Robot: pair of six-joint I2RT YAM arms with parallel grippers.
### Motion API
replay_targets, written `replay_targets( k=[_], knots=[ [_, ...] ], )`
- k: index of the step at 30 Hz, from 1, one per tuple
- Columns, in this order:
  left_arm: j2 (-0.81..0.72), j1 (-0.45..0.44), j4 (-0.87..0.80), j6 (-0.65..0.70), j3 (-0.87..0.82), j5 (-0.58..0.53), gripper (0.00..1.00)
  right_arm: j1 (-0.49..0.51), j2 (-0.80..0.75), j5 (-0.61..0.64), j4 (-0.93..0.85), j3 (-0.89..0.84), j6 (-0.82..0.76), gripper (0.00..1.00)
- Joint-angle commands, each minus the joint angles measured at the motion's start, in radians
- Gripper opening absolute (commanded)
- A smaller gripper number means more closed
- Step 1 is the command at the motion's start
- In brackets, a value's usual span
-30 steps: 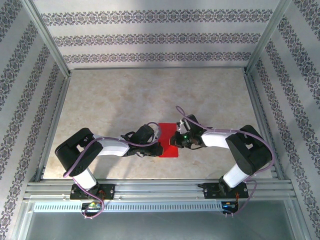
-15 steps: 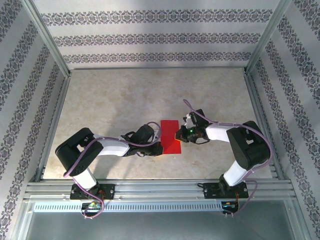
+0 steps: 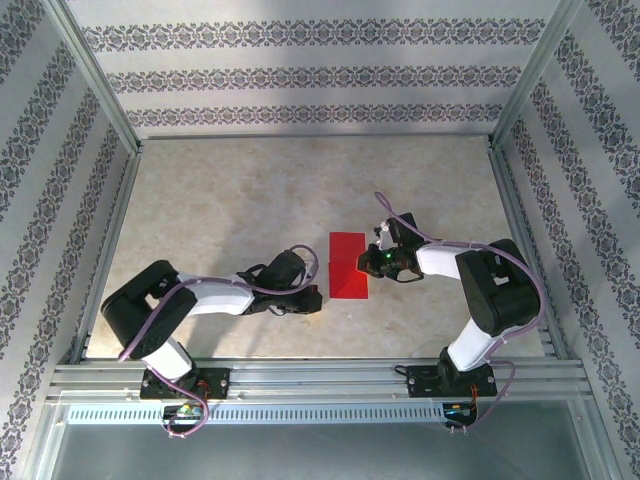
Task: Fold a paper plane with a square sheet of paper (fold left side to right side)
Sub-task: Fold the triangle a second time at the center of the table.
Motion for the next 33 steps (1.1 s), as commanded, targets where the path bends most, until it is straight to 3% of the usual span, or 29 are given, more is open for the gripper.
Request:
replay_targets(
  k=[1,18,33],
  knots=[
    [-0.072,-0.006,-0.079,0.035,0.033,-0.027,0.01,0.033,0.01,0.031,-0.035,-0.027,-0.005,0.0],
    [0.147,0.027,-0.089,0.119,0.232,-0.001,0.01,0.097,-0.016,0.049,-0.004,-0.06,0.053,0.0],
    [0.236,0.03,-0.178,0.135,0.231,-0.033,0.0,0.094,-0.034,0.029,-0.016,-0.024,0.057,0.0]
  ],
)
